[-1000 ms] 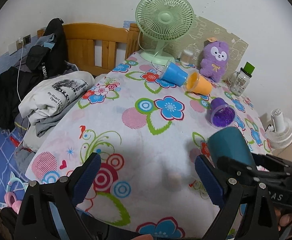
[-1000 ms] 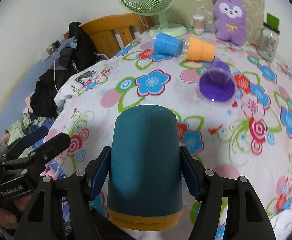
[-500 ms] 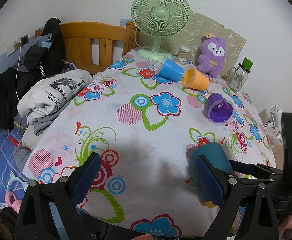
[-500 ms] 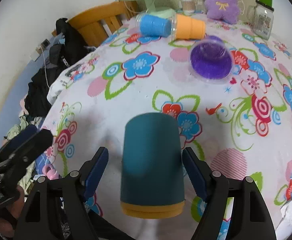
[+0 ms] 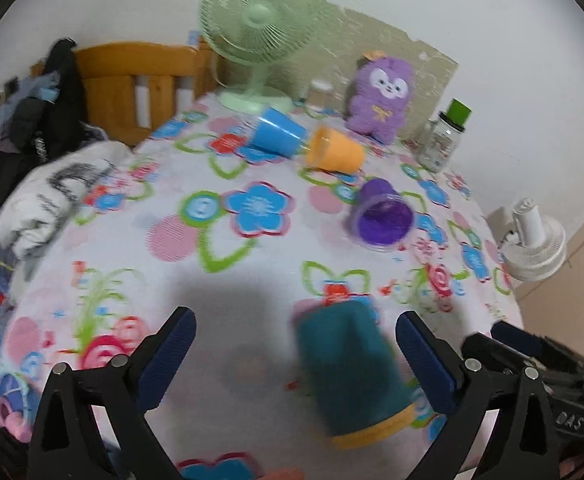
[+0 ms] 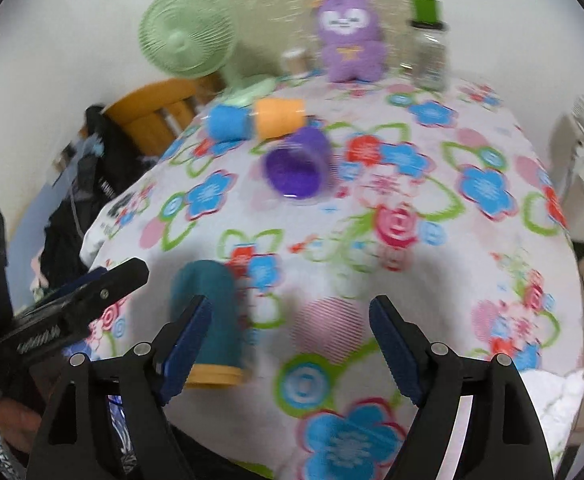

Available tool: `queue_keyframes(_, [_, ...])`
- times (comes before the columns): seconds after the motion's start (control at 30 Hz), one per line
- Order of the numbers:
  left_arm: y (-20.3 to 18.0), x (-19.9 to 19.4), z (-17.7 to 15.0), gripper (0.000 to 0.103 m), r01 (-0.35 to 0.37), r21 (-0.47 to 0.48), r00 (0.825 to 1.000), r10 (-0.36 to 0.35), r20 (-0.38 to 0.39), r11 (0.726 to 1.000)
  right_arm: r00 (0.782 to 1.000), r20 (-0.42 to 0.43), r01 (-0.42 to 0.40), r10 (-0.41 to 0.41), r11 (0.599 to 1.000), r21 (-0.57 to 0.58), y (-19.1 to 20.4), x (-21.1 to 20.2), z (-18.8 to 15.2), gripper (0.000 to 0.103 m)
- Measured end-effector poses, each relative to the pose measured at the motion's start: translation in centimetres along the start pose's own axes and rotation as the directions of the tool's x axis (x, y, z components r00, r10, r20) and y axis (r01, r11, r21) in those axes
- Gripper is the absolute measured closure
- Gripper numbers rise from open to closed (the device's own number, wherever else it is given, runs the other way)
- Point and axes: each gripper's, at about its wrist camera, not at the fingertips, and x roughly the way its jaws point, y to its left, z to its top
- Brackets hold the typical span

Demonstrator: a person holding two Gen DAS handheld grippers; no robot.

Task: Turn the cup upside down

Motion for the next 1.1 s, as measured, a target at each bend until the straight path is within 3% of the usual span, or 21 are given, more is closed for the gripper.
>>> queue_keyframes(0.17, [-1.6,3.3,0.3,0.002,0.044,-0.041,0.993,-0.048,-0.105,0.998,1.0,-0.003,0.005,-0.005,0.997,0.077,-3.7,-0.4,-1.2,0.02])
queue_keyframes(0.37, [-3.4,6.5,-0.2,0.002,0.046,-0.026,0.971,-0.05,-0.233,0.999,1.0,-0.015,-0.019,0.021,0.994,0.112,-5.2,0.0,-2.4,0.02])
queue_keyframes(0.43, [-3.6,7.4,-0.6,0.002,0.014,-0.018,0.966,-0.018,-0.257,1.0,0.999,-0.021,-0.023,0.025,0.994,0.107,-5.3,0.1,-2.6,0.02])
queue_keyframes(0.5, [-3.5,8.3,-0.8,0.007,-0.019,-0.021,0.961,0.013,-0.276,1.0,0.999,-0.024,-0.027,0.03,0.994,0.104,-5.5,0.3,-2.8,0.02])
queue_keyframes(0.57, [-3.2,9.1,-1.1,0.019,-0.026,-0.039,0.95,0.013,-0.311,0.999,0.999,-0.024,-0.032,0.035,0.994,0.108,-5.7,0.3,-2.9,0.02])
queue_keyframes(0.63, [-3.3,8.9,-1.1,0.027,-0.02,-0.036,0.954,0.008,-0.301,0.999,0.999,-0.022,-0.034,0.037,0.993,0.116,-5.9,0.3,-3.0,0.02])
queue_keyframes(0.73, [-3.1,8.5,-0.9,0.03,-0.004,-0.053,0.953,-0.012,-0.303,0.999,0.999,-0.023,-0.035,0.038,0.992,0.122,-6.0,0.5,-3.0,0.02])
queue_keyframes(1.1, [-3.2,3.9,0.7,0.033,0.016,-0.007,0.988,-0.017,-0.156,1.0,0.998,-0.029,-0.051,0.054,0.996,0.079,-4.0,0.7,-2.9,0.02])
